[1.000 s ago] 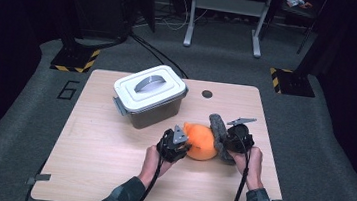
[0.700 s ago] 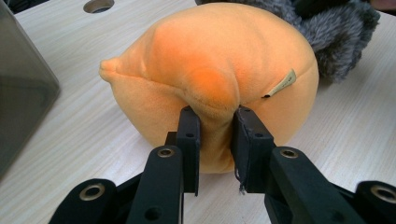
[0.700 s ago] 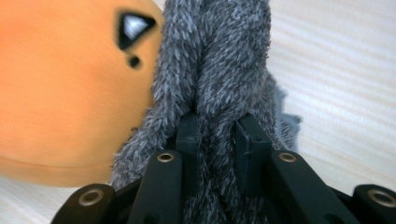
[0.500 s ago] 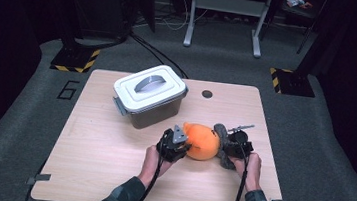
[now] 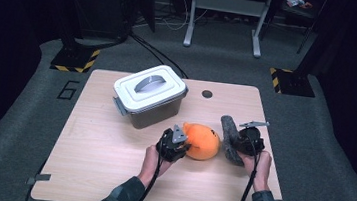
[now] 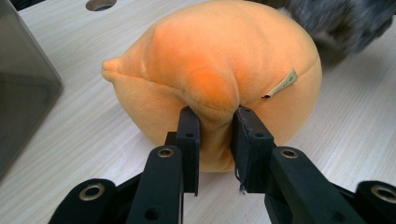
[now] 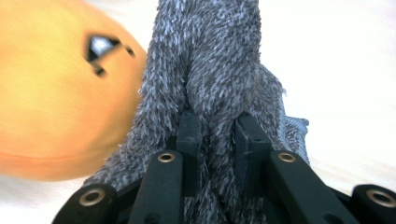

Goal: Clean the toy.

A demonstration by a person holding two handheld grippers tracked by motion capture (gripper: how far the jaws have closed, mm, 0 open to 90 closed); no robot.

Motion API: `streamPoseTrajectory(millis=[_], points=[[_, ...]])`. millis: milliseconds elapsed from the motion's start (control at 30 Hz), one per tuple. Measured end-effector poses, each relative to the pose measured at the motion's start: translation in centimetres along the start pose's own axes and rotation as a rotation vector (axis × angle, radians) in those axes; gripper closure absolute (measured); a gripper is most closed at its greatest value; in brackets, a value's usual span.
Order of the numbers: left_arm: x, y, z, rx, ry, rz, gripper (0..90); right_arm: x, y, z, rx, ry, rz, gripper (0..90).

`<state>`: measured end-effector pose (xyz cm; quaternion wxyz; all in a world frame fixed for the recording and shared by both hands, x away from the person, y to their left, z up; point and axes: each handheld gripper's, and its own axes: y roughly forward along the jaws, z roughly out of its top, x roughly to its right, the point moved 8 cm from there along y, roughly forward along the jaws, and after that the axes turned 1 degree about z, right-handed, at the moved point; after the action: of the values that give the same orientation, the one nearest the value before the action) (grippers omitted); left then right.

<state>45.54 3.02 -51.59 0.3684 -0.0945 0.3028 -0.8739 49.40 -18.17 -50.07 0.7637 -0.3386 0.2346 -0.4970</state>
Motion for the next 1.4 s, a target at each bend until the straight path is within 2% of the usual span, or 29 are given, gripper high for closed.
streamPoseTrajectory(millis=[33, 100, 200, 267, 333, 400, 433, 500, 600, 733, 833, 900, 967, 1033, 1100, 1200, 1300, 1400], points=[[0.0, 0.0, 0.0, 0.001, 0.0, 0.0, 73.7, -0.2, -0.7, 0.5, 0.018, 0.005, 0.006, 74.0], [0.0, 0.0, 0.0, 0.0, 0.001, 0.0, 73.6, -0.9, -1.9, 1.4, 0.046, -0.023, 0.017, 74.0], [0.0, 0.0, 0.0, 0.0, 0.0, 0.001, 73.2, -2.7, -3.0, 2.5, 0.07, -0.064, 0.042, 73.9], [0.0, 0.0, 0.0, 0.0, 0.0, 0.001, 73.0, -4.2, -3.0, 2.9, 0.081, -0.1, 0.084, 73.9], [0.0, 0.0, 0.0, 0.0, 0.0, 0.001, 72.9, -5.7, -2.4, 2.9, 0.063, -0.126, 0.115, 73.9], [-0.1, 0.0, -0.1, 0.0, -0.001, 0.001, 72.6, -6.8, -1.4, 2.7, 0.033, -0.16, 0.119, 73.9], [-0.2, 0.0, -0.1, -0.002, -0.002, -0.001, 72.2, -7.1, -1.0, 2.5, 0.018, -0.162, 0.112, 73.9], [-0.3, 0.0, -0.2, 0.001, -0.012, 0.001, 71.1, -7.3, -0.4, 2.5, 0.017, -0.167, 0.103, 74.0], [-0.5, 0.0, -0.2, 0.0, -0.011, 0.002, 67.4, -7.2, -0.1, 2.8, 0.015, -0.14, 0.106, 74.0], [-0.7, -0.1, -0.4, 0.002, -0.034, 0.018, 57.8, -7.0, 0.2, 3.0, 0.007, -0.146, 0.095, 74.0], [-0.8, -0.1, -0.7, -0.01, -0.026, 0.022, 51.4, -6.9, 0.4, 3.3, 0.004, -0.144, 0.085, 74.0], [-0.7, 0.1, -0.9, -0.011, -0.034, 0.012, 47.1, -6.8, 0.5, 3.5, 0.007, -0.143, 0.085, 73.9], [-0.8, 0.3, -1.0, -0.014, -0.017, 0.032, 43.8, -6.7, 0.6, 3.6, 0.002, -0.147, 0.081, 73.9], [-0.7, 0.5, -0.8, -0.004, -0.009, 0.027, 43.6, -6.7, 0.7, 3.7, 0.0, -0.136, 0.08, 73.9], [-0.4, 0.7, -0.7, -0.005, 0.016, 0.019, 46.6, -6.6, 0.8, 3.8, 0.003, -0.14, 0.083, 73.9], [0.1, 1.1, -0.6, -0.011, 0.059, 0.03, 57.2, -6.5, 0.8, 3.8, 0.002, -0.136, 0.08, 73.9], [0.1, 1.4, -0.5, -0.008, 0.054, 0.034, 68.7, -6.4, 0.7, 3.7, 0.004, -0.133, 0.069, 73.9], [0.1, 1.4, -0.3, 0.0, 0.024, 0.024, 76.3, -6.1, 0.5, 3.6, 0.012, -0.132, 0.072, 73.9]])
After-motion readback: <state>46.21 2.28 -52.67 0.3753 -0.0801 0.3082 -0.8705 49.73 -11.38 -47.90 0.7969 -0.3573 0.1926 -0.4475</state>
